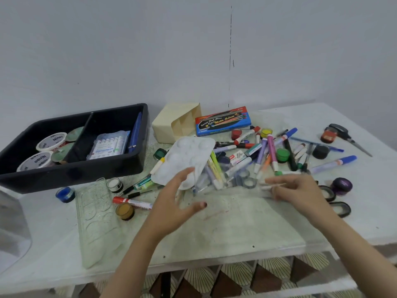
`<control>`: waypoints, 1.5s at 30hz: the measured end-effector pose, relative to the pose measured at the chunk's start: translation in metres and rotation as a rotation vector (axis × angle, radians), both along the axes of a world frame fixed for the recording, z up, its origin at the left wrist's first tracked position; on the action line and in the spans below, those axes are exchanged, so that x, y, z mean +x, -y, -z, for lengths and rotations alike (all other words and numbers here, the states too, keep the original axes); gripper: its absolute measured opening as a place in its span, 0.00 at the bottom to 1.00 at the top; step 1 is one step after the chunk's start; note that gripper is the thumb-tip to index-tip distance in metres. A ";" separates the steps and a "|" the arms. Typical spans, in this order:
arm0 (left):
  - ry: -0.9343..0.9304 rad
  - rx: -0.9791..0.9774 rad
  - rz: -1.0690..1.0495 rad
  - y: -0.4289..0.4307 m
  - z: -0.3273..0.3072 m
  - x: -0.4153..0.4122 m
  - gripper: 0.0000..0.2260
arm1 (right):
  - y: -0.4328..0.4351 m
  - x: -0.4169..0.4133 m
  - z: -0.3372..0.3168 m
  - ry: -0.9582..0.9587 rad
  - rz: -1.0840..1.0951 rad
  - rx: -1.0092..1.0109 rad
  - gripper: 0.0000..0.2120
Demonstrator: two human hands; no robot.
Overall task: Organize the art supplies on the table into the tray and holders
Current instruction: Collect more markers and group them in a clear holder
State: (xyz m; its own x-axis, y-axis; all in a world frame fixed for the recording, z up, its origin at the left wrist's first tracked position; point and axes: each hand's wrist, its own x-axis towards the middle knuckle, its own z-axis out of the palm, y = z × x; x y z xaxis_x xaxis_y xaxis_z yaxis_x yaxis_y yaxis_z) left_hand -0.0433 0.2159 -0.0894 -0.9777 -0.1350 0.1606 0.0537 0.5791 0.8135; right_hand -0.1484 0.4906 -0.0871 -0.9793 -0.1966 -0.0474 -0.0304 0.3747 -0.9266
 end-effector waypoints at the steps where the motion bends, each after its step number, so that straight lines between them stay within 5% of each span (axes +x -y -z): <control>1: 0.009 -0.040 0.015 -0.005 0.005 0.005 0.31 | -0.005 0.006 0.004 0.001 -0.021 0.036 0.14; 23: 0.083 -0.265 0.020 -0.037 0.029 0.046 0.26 | -0.043 0.024 0.012 -0.261 -0.237 0.318 0.11; 33: -0.038 -0.302 0.070 -0.085 0.003 -0.025 0.14 | -0.040 -0.061 0.009 -0.495 -0.118 0.831 0.12; 45: 0.021 -0.570 0.245 -0.150 -0.001 -0.107 0.14 | -0.047 -0.059 0.008 -0.535 -0.198 0.881 0.12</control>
